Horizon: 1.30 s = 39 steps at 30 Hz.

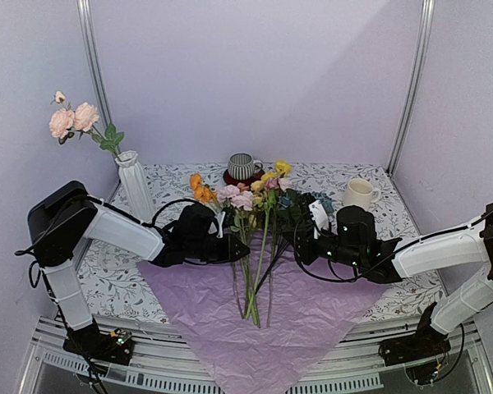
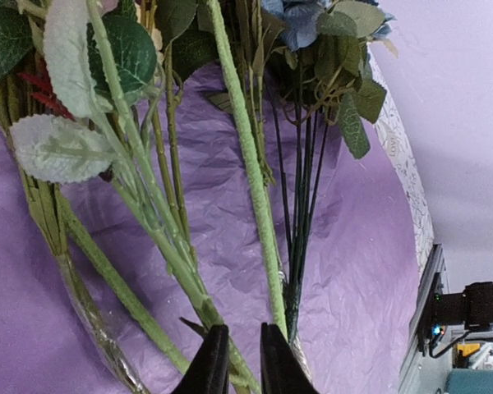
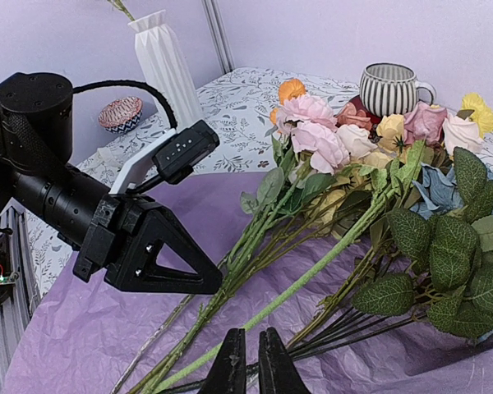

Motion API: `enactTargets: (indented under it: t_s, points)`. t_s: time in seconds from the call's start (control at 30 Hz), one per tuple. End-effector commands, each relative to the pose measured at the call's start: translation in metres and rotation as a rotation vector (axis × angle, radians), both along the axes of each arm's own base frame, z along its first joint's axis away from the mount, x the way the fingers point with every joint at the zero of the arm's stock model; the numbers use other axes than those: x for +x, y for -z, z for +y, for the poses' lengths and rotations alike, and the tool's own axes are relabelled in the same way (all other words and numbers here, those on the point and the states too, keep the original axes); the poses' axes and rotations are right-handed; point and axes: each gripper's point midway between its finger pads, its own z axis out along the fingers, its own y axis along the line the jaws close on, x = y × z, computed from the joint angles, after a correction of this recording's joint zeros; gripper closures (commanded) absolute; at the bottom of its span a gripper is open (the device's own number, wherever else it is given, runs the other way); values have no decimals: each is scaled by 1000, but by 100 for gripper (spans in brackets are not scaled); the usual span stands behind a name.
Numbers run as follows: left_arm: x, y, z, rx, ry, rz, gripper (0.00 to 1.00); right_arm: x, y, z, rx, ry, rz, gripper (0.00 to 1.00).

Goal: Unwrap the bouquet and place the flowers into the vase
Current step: Adjust the fake flower with the flattened wrapping paper.

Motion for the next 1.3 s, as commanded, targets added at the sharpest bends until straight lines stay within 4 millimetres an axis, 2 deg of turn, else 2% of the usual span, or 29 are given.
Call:
enactTargets:
  t_s: [0.0,0.1,0.17,0.2,0.3,0.37,0.47,0.57,0.63,0.8,1.03,1.2,1.27]
  points:
    - [6,-3,-6,-6,-12,-23,84,4,-9,3,22,3,-14,91]
    - [7,1,-6,-3,-23,-17,90,4,-10,4,24,-3,-14,91]
    - [7,2,-7,-11,-23,-13,90,4,-9,4,21,-2,-14,91]
    - [7,3,-9,-13,-19,-9,89,5,-8,5,17,-1,-13,91]
    - [7,8,-8,13,-15,2,76,7,-7,4,6,8,-16,91]
    - [8,10,-8,23,-19,4,72,7,-7,3,4,10,-19,91]
    - [10,10,-8,25,-22,6,73,8,-6,4,0,9,-16,91]
    - [13,11,-9,23,-25,8,81,8,-4,5,-3,5,-12,91]
    - [13,10,-10,24,-26,4,83,8,-5,6,-1,5,-13,91]
    - [12,14,-3,54,-46,16,73,8,-7,3,1,15,-18,91]
    - [16,19,1,70,-57,18,75,9,-7,3,-2,18,-20,91]
    - [17,18,3,78,-61,8,66,9,-6,3,-3,19,-18,91]
    - [17,15,3,74,-60,0,69,9,-5,3,-4,18,-17,91]
